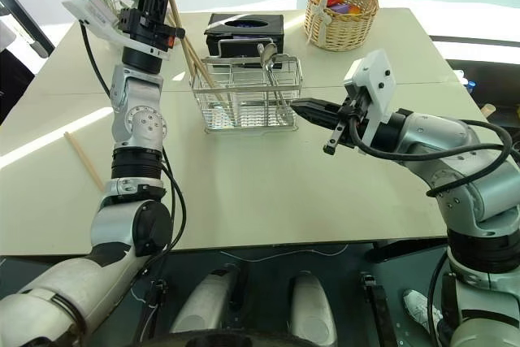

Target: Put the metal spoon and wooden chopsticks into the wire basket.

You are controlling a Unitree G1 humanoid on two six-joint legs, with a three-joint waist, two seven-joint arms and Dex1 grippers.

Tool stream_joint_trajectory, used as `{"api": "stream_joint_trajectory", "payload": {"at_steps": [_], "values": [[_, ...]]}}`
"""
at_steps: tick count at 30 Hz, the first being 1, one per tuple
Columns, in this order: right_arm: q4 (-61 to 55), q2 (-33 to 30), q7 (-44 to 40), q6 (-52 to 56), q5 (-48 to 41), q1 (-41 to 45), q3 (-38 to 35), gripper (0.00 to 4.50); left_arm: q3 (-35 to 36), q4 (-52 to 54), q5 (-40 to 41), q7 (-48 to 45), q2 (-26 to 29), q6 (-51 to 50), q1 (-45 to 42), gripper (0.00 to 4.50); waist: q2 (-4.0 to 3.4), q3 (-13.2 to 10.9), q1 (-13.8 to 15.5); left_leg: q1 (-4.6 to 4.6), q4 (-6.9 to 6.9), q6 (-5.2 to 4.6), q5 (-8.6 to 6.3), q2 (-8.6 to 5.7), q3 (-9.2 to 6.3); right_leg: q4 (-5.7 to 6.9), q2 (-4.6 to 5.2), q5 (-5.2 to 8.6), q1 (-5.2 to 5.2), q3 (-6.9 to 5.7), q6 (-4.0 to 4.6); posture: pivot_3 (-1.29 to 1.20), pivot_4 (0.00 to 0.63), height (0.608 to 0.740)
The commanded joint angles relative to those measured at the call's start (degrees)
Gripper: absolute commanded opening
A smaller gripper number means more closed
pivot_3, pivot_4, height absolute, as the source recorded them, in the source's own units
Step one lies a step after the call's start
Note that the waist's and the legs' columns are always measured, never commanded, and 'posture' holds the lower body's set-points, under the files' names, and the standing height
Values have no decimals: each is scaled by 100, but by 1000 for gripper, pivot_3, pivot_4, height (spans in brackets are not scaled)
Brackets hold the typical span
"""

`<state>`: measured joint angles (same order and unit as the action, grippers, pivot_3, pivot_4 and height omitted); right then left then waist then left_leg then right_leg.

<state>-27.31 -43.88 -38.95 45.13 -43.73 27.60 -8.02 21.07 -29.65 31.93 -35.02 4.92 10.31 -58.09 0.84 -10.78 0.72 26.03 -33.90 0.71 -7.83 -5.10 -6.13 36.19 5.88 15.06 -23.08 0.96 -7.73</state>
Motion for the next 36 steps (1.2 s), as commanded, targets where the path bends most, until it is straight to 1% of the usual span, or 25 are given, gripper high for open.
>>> {"api": "stream_joint_trajectory", "payload": {"at_steps": [1, 11, 18, 20, 21, 23, 27, 28, 33, 36], "values": [[-221, 61, 99, -50, -108, 24, -198, 0, -130, -3, -62, -58, 26, 181, -165, 52, 0, 0, 0, 0, 0, 0, 0, 0, 0, 0, 0, 0, 0, 0, 0, 0, 150, 740], [-246, 142, 211, -77, -162, 26, -239, 0, -373, -240, -387, 26, -342, 548, 76, 52, 0, 0, 0, 0, -1, -1, 0, -2, -1, 0, 0, -2, 2, 0, -2, 0, 150, 740], [-264, 161, 257, -97, -180, 11, -272, 0, -409, -430, -584, 96, -342, 769, 124, 52, 0, 0, 0, 0, -1, -1, 0, -1, -1, 0, 0, -2, 1, 0, -3, 0, 150, 740], [-257, 159, 259, -108, -179, 15, -275, 0, -417, -450, -596, 112, -330, 798, 135, 828, 0, 0, 1, 0, -2, -1, 0, -1, -1, 1, 0, -2, 1, 0, -3, 0, 150, 740], [-252, 158, 259, -115, -177, 19, -276, 0, -428, -448, -608, 119, -322, 814, 145, 1124, 0, 0, 2, 0, -2, -1, 0, -2, -1, 1, 0, -2, 1, 0, -3, 0, 150, 740], [-239, 158, 251, -131, -173, 27, -278, 0, -433, -436, -607, 133, -313, 828, 166, 2060, 0, 0, 2, 0, -2, -1, 0, -2, -1, 1, 0, -3, 2, 0, -4, 0, 150, 740], [-201, 170, 237, -159, -141, 51, -251, 0, -436, -365, -572, 123, -286, 788, 206, 4145, 0, 0, -1, 0, -2, -1, 0, -2, -1, 1, 0, -3, 2, 0, -4, 0, 150, 740], [-196, 168, 230, -164, -136, 52, -247, 0, -434, -329, -561, 142, -278, 767, 206, 4401, 0, 0, -1, 0, -2, -1, 0, -2, -1, 1, 0, -3, 2, 0, -4, 0, 150, 740], [-140, 151, 178, -190, -119, 73, -219, 0, -404, 104, -391, 274, -118, 422, 48, 4401, 0, 0, -1, 0, -3, -1, 0, -2, -1, 1, 0, -4, 2, 0, -6, 0, 150, 740], [-161, 132, 136, -156, -154, 69, -219, 0, -402, 751, -208, 508, 175, -281, -70, 4401, 0, 0, -9, 0, -3, -1, 0, -2, -2, 2, -1, -4, 1, 0, -7, 0, 150, 740]]}}
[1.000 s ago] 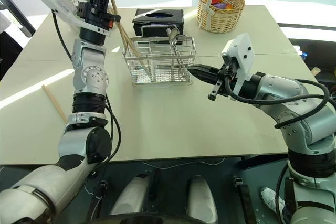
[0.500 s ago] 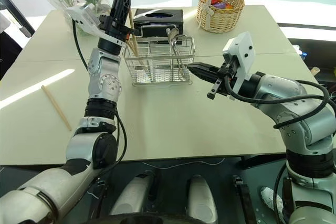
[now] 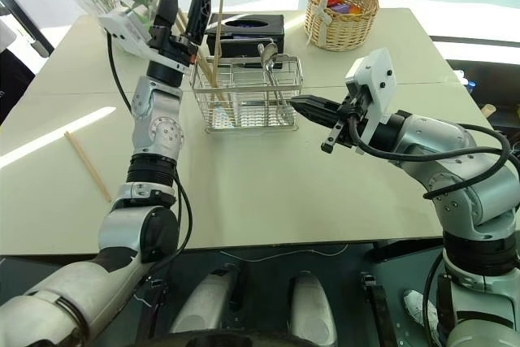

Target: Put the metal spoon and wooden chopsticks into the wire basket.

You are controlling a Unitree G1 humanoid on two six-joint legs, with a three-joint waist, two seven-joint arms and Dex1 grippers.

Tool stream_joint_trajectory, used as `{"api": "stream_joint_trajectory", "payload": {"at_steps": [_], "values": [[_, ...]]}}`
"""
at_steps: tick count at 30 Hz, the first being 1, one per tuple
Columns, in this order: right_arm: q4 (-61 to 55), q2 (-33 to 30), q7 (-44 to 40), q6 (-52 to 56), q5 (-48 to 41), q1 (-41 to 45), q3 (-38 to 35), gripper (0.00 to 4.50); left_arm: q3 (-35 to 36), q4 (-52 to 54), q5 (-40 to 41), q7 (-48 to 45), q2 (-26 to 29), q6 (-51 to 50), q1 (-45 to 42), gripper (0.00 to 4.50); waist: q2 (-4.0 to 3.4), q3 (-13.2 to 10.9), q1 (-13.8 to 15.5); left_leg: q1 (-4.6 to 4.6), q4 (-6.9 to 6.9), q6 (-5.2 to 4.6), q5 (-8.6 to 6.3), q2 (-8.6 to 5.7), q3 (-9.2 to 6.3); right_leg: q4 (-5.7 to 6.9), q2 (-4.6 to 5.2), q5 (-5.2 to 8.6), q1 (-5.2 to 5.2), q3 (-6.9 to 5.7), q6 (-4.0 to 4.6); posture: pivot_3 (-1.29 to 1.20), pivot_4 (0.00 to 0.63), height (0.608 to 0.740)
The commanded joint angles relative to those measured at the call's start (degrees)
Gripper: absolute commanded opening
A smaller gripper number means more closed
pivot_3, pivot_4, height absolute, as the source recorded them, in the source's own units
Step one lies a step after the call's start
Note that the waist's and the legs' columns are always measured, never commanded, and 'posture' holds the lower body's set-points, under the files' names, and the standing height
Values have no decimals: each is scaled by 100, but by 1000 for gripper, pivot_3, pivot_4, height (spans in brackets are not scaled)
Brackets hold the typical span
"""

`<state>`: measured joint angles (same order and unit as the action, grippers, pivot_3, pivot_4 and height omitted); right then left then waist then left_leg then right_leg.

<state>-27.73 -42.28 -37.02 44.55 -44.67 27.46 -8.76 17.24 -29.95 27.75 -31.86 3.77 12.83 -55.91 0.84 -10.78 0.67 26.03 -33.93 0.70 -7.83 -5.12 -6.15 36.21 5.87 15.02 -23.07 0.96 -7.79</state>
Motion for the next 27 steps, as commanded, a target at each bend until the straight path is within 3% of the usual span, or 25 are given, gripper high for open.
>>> {"api": "stream_joint_trajectory", "payload": {"at_steps": [1, 7, 13, 17, 21, 27], "values": [[-141, -40, -80, -62, -107, 86, -152, 0, -12, 999, 216, 338, 470, -844, -299, 4401, 0, 0, -7, 0, 0, 0, 0, 0, -1, 2, 0, 0, -1, 0, 0, 0, 150, 740], [-346, -219, -435, 322, -715, 181, -139, 0, 78, 1617, -273, 1476, 1792, -2533, 37, 4401, -4, 2, -50, -5, 2, 0, 0, 1, -1, 12, -3, 0, -4, 2, 0, 0, 150, 740], [-491, -495, -1069, 564, -1144, 275, 145, 0, 227, 2357, -1529, 3158, 2861, -4456, 1376, 4401, -4, 2, -114, -9, 6, -1, -1, 2, -1, 14, -3, 0, -4, 5, 0, 0, 150, 740], [-413, -580, -1358, 551, -1092, 340, 301, 0, 657, 2973, -1693, 3897, 2801, -5593, 2025, 4401, 6, -1, -33, -3, 3, 1, -3, 2, -11, 13, -4, 0, -6, 0, 1, 0, 150, 740], [-349, -659, -1701, 575, -1105, 487, 486, 0, 1060, 3697, -1780, 4439, 2384, -6726, 2754, 4401, 3, 1, 9, -4, 3, 14, -11, 0, -3, 10, 3, 0, -11, 6, 1, 0, 150, 740], [-243, -782, -2082, 588, -1032, 646, 621, 0, 1529, 4378, -1798, 4826, 1659, -8053, 3128, 4401, 18, 8, 20, -3, 0, 16, -13, 0, -7, 10, 2, 0, -14, 1, 2, 0, 150, 740]]}}
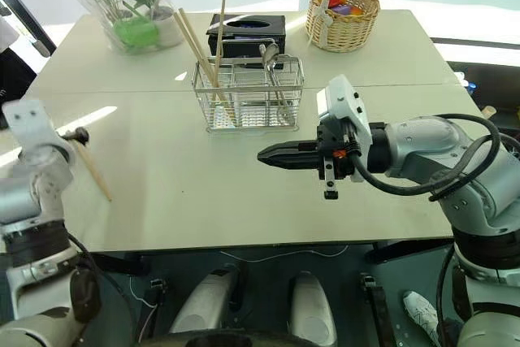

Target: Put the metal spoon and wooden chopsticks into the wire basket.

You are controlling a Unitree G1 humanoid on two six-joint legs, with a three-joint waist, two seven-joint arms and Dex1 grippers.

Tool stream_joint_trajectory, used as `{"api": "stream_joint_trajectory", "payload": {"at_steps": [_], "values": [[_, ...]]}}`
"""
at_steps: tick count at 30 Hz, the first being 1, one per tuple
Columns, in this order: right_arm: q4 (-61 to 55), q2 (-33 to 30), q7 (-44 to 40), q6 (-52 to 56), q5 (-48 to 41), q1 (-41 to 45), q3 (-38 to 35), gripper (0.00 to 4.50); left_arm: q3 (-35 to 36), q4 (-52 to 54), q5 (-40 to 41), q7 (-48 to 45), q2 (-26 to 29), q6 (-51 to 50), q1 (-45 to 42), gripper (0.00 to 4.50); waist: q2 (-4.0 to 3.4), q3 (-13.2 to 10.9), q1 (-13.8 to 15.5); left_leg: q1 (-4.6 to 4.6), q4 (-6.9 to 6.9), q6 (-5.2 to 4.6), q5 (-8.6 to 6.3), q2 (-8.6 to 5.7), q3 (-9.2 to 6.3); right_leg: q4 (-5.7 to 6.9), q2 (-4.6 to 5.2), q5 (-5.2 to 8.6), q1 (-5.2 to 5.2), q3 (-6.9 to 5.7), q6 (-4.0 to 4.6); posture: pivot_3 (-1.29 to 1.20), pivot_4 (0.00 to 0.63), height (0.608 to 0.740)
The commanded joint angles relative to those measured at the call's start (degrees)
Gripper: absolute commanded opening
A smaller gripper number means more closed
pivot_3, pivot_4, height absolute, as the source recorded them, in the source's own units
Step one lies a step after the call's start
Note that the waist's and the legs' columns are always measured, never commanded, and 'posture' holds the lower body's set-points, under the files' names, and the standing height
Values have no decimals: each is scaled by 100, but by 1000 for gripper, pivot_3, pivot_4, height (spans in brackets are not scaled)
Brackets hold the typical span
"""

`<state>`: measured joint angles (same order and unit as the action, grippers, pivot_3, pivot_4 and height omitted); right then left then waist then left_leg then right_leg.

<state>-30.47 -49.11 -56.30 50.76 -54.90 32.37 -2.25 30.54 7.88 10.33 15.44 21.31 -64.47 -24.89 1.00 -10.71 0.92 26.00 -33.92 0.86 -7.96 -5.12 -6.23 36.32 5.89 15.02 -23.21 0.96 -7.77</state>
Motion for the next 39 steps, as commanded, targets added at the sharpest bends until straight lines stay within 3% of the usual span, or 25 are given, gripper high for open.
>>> {"api": "stream_joint_trajectory", "payload": {"at_steps": [1, 15, 24, 29, 34, 39], "values": [[47, -108, -186, -36, 1, 166, -30, 0, 233, 716, -76, 128, -193, -462, 56, 4401, 3, 1, -3, 1, 0, 0, 0, 0, 1, 0, 0, 0, 2, 0, 0, 0, 150, 740], [57, -266, -232, -2, 28, 175, -141, 0, 430, 974, -398, 237, -752, -757, 281, 4401, 1, 3, -12, 1, 3, 2, -1, 2, 9, -3, 4, 8, 3, 5, 16, 0, 150, 740], [78, -301, -118, -28, 65, 129, -224, 0, 646, 915, -456, 229, -765, -700, 290, 16, 1, 3, -14, 1, 7, 2, -1, 4, 12, -3, 3, 10, 0, 7, 18, 0, 150, 740], [116, -279, -82, -41, 87, 126, -206, 0, 729, 885, -494, 147, -659, -635, 328, 16, 1, 3, -14, 1, 7, 2, -1, 4, 12, -6, 4, 11, 2, 6, 21, 0, 150, 740], [200, -199, -2, -88, 178, 73, -169, 0, 416, 743, -322, -467, -89, 341, 94, 16, 3, 2, -5, 2, 11, 2, -1, 5, 12, -6, 3, 11, -3, 8, 22, 0, 150, 740], [465, -23, 366, -295, 529, -11, -294, 0, 143, 291, 664, -2394, 481, 2292, -1025, 16, 8, 3, 154, 21, 1, 2, -2, 3, 9, -30, 8, 9, -16, -7, 37, 0, 150, 740]]}}
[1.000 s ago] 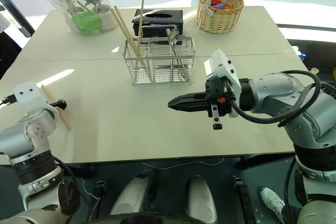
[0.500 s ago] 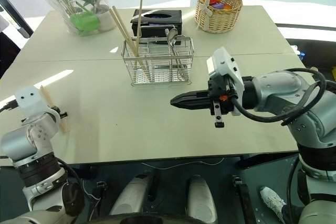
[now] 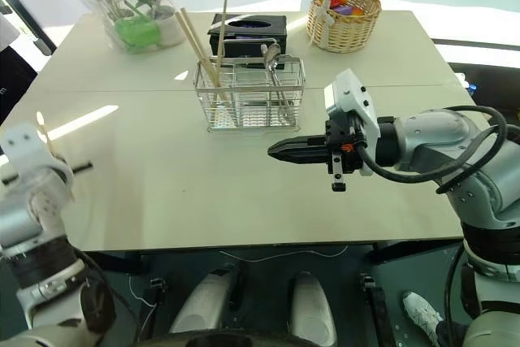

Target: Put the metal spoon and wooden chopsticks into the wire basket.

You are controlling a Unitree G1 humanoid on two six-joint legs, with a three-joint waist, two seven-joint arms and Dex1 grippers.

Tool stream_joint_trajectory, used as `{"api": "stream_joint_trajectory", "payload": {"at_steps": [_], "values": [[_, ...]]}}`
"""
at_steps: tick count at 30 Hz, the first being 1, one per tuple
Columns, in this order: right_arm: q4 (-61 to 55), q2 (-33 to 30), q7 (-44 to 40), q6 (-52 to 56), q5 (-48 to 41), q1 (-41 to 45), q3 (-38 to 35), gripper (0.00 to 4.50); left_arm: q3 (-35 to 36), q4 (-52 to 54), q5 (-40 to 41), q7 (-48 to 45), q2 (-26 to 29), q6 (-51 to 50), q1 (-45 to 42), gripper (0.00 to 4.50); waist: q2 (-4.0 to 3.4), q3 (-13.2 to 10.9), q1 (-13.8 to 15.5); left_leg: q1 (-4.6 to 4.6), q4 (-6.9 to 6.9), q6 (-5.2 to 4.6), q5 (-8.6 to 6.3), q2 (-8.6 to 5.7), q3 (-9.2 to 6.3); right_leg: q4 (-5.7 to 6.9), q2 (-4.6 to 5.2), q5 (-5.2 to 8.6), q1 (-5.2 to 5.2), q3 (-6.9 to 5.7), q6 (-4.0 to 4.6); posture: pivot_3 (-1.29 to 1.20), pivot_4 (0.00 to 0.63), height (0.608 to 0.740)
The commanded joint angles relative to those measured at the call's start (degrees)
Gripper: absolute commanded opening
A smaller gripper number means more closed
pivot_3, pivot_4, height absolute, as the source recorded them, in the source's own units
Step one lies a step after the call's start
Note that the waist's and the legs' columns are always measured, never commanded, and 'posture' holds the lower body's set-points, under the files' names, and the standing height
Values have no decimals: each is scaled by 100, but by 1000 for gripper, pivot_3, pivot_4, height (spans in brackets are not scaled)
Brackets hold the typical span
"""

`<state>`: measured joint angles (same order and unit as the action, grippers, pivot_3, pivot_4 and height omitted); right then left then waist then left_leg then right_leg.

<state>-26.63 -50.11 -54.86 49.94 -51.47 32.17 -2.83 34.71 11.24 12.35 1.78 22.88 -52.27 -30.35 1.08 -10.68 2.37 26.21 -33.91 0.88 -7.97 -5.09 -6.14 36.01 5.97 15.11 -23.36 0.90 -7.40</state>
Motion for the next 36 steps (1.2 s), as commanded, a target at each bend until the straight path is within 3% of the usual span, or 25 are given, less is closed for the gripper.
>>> {"api": "stream_joint_trajectory", "payload": {"at_steps": [1, 3, 6, 16, 24, 36], "values": [[117, 116, 304, -249, 240, 14, -267, 0, -412, -187, 554, -1365, 430, 1364, -625, 16, -1, 1, 7, 6, -1, 0, 0, -2, 4, -3, 3, -1, -6, 0, 0, 0, 150, 740], [178, 165, 408, -319, 334, 23, -314, 0, -693, -404, 772, -2023, 503, 1944, -914, 16, -6, 3, -7, 7, -1, -1, 0, -6, 18, -3, 6, -1, 4, 14, -1, 0, 150, 740], [248, 197, 543, -486, 521, -25, -415, 0, -1005, -909, 1384, -3189, 105, 3014, -1513, 16, -5, 3, -1, 8, 0, -6, -1, -4, 30, 3, 5, -3, 1, 21, -4, 0, 150, 740], [138, 415, 1015, -769, 792, -227, -631, 0, -1327, -3244, 2016, -4557, -912, 4667, -2713, 16, -4, 2, -122, 9, -6, -22, 10, 2, 26, 11, -5, -16, 0, 18, -28, 0, 150, 740], [-211, 732, 1658, -866, 777, -480, -980, 0, -1599, -4529, 1775, -4780, -1489, 5622, -3014, 16, -2, 1, -179, 10, -12, -24, 11, -2, 15, 13, -4, -23, 4, 13, -42, 0, 150, 740], [-339, 754, 1824, -826, 665, -598, -1042, 0, -1865, -4227, 1703, -4628, -1566, 5679, -2654, 16, -3, 1, -171, 10, -13, -25, 11, -1, 12, 17, -6, -24, 3, 13, -44, 0, 150, 740]]}}
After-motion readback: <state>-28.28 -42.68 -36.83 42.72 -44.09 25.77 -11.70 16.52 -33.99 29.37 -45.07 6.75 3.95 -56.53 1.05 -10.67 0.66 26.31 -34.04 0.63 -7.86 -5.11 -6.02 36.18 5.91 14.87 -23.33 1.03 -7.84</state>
